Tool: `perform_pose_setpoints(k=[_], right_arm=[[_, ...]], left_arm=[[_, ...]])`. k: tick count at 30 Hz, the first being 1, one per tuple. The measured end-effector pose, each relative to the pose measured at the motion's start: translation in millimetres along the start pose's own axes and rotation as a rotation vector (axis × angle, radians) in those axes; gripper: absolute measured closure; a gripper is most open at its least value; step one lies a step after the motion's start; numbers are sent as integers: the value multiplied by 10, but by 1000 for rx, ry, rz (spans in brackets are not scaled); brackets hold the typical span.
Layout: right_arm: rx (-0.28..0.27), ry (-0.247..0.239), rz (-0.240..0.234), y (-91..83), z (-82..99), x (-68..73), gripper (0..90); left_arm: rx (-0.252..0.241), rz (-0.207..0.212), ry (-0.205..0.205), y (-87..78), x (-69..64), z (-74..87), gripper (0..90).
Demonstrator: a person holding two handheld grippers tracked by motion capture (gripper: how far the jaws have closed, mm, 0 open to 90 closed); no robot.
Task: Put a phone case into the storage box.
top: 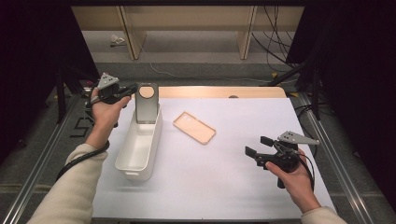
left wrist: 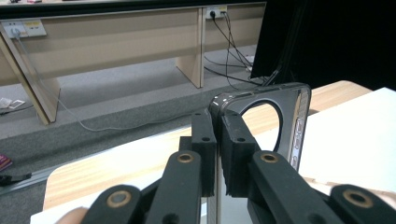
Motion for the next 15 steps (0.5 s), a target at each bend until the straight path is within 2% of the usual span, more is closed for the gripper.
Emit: perform_pose_setpoints(k=[15], right_arm=[[3, 1, -5, 3, 5, 4, 171]], left_arm=[[21, -3, -6, 94, 16, 57, 845]])
Point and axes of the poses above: each handheld gripper's, and its own axes: y roughly forward along the jaws, z roughly out of its underside, x roughly to its left, the point moved 9 cm from there along y, roughly forward along the jaws, and after that the axes turned 14 degrees about y, right-handed, at the moved point
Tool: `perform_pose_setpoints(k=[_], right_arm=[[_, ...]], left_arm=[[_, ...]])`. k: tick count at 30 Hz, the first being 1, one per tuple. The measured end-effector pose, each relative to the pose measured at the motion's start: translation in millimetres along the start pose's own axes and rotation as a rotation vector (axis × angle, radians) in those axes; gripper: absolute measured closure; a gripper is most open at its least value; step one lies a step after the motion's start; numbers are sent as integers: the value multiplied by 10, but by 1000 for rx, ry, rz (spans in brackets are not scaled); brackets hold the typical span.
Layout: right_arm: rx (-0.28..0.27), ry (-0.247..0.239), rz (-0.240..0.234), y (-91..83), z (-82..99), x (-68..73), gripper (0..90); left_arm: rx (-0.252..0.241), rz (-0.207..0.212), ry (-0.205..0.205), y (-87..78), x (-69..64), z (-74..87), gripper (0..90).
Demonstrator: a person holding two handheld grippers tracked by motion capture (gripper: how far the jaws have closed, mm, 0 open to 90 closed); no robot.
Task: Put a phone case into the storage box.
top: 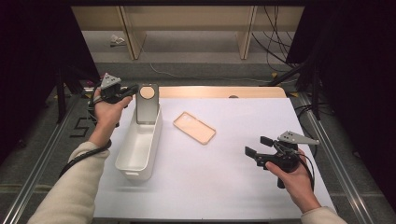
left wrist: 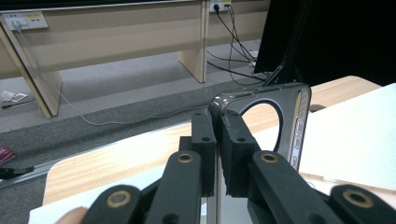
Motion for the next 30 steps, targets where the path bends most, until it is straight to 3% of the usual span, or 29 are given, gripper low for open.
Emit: perform_pose_setpoints(k=[30], right_arm=[[3, 0, -3, -3, -2, 3, 171]], left_arm=[[46, -6, -33, 151, 62, 206, 843]])
Point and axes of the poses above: each handheld gripper's, and its own axes: y roughly forward along the jaws, z roughly out of its underside, x roughly to its left, the point moved 9 cm from there along y, roughly forward along the jaws, and after that the axes turned 14 degrees about y, right-handed, at the moved point
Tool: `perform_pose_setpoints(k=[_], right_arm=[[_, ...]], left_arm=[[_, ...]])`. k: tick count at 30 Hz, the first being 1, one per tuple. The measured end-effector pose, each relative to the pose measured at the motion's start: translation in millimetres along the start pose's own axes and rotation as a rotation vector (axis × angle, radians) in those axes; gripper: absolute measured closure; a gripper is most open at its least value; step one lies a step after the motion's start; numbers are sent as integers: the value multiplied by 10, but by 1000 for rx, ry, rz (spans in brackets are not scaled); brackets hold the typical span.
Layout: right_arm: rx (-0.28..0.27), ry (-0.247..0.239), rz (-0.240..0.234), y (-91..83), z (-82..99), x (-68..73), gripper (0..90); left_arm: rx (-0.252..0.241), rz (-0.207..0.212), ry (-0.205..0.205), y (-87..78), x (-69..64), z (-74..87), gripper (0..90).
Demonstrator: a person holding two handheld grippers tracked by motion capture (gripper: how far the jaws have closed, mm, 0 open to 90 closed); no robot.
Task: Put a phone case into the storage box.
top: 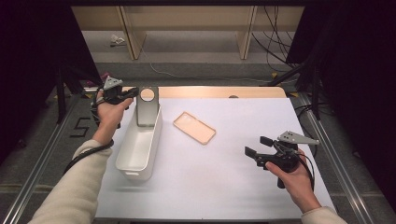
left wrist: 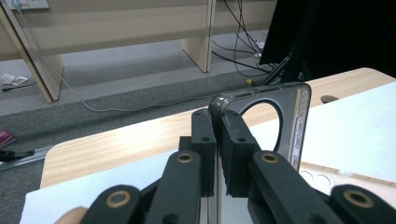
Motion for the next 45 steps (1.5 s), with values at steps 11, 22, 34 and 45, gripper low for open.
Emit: perform_pose_setpoints(k=[11, 22, 34, 45], right_arm=[[-2, 5, 0, -1, -3, -13, 170], [7, 7, -9, 11, 7, -10, 170], [5, 9, -11, 11, 7, -9, 170], [8, 8, -14, 13, 11, -10, 170]], left_arm=[[8, 8, 10, 48, 8, 49, 840], [23, 7, 15, 85, 31, 127, 835], [62, -4, 36, 117, 77, 152, 796], [81, -29, 12, 127, 97, 143, 471]])
Point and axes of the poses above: each handheld gripper's, and its own axes: y roughly forward along the jaws, z roughly out of its underside, x roughly to its left, the point moved 9 cm from there along y, roughly forward along the jaws, and after that the axes turned 14 degrees about y, right-handed, at the moved point
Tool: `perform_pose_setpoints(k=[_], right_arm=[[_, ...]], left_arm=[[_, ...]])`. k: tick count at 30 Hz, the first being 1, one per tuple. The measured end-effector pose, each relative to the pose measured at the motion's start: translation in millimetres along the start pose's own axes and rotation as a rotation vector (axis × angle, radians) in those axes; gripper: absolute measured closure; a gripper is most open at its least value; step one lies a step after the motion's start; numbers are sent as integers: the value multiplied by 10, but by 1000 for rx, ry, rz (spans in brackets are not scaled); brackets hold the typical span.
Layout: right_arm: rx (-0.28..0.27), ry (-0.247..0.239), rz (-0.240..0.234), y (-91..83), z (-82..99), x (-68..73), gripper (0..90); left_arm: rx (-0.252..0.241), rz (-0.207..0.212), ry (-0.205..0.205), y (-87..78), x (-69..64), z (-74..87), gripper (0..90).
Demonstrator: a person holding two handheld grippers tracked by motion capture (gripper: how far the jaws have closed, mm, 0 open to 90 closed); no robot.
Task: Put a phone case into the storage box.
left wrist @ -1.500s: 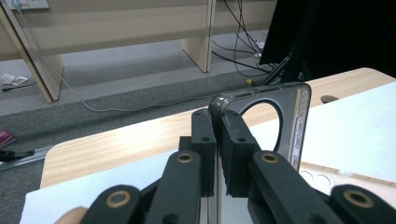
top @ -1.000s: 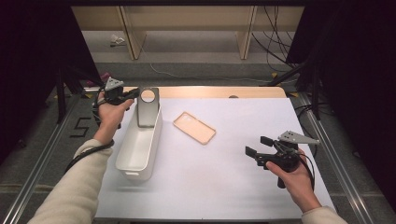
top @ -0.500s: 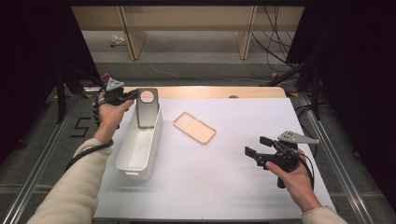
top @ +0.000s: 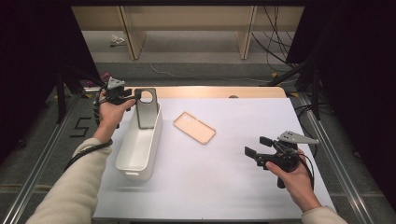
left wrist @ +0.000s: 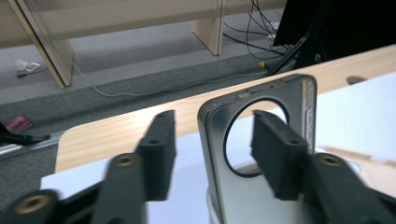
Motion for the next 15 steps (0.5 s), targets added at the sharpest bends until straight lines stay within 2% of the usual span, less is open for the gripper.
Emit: perform_pose_setpoints(k=[2, 6, 11, 13, 15], right_arm=[[1, 0, -1, 2, 2, 0, 170], [0, 1, 1, 2, 0, -4, 170], [0, 2, 3, 1, -1, -9, 170], [-1, 2, 3, 0, -2, -9, 169], [-1, 3, 4, 0, -4, -12, 169]], left_arm=[[-6, 12, -3, -9, -18, -18, 395], [-8, 6, -15, -51, -40, -56, 189], [-14, 8, -14, -188, -89, -112, 80], [-2, 22, 22, -268, -157, -106, 32], [-7, 30, 34, -354, -216, -105, 3]])
Point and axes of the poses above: each handheld gripper's, and its own axes: y roughly forward along the jaws, z roughly out of its underside, x roughly to its left, the point moved 9 cm from there along y, roughly forward along the jaws, and after that the axes turned 14 degrees about y, right-handed, at the moved point
